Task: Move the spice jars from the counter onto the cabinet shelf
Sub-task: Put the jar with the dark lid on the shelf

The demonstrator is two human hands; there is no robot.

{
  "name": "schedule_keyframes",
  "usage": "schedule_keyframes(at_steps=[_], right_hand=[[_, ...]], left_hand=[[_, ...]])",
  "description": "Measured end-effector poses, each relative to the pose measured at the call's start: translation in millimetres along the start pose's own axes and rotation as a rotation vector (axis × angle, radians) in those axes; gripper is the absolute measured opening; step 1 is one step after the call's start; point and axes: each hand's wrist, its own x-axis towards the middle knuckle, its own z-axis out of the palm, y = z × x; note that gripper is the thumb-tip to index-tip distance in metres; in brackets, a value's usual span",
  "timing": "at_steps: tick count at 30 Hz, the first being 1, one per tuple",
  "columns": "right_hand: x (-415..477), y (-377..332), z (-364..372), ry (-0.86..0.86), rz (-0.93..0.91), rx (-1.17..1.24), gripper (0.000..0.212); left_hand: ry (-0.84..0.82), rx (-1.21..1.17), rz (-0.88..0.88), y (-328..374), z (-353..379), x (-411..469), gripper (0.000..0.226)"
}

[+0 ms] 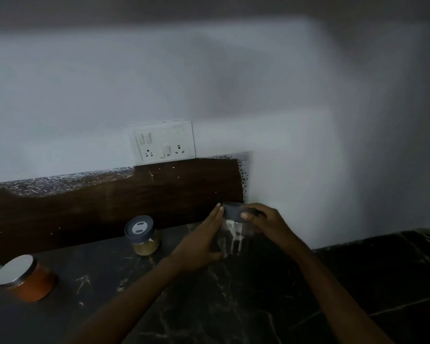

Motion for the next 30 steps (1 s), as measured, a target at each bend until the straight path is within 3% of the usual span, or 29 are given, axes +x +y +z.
schedule_keyframes(at_steps=[7,13,15,19,22,30], right_hand=[[-42.3,-92.6,42.2,-0.127,-0.061,0.013,0.017],[-77.3,-128.8,90.7,-0.113,-0.058,-0.165,0.023],[-86.8,-130.9,99.3,-0.109,-0.085,-0.272,0.035],[-109.2,-117.1,101.7,-0.439,-0.022,-0.222,0.093],[-125.2,-110.3,108.0,-0.564,-0.013,-0.373,0.127],[-131.1,-104.9,131.3,-0.45,-0.072,-0.506,0.127]], left_hand=[[0.172,-0.14,0.174,3.0,-46.9,-74.6,0.124],[0.198,-0.283,0.116,-2.4,-57.5,-127.1,0.121],[0.212,-0.312,0.063,-7.2,-57.7,-141.4,0.12],[0.218,-0.464,-0.014,-12.7,-58.6,-171.1,0.123],[0.209,-0.523,-0.001,-14.6,-54.1,-187.7,0.118],[0.192,-0.564,-0.056,-22.9,-46.2,-203.5,0.118]])
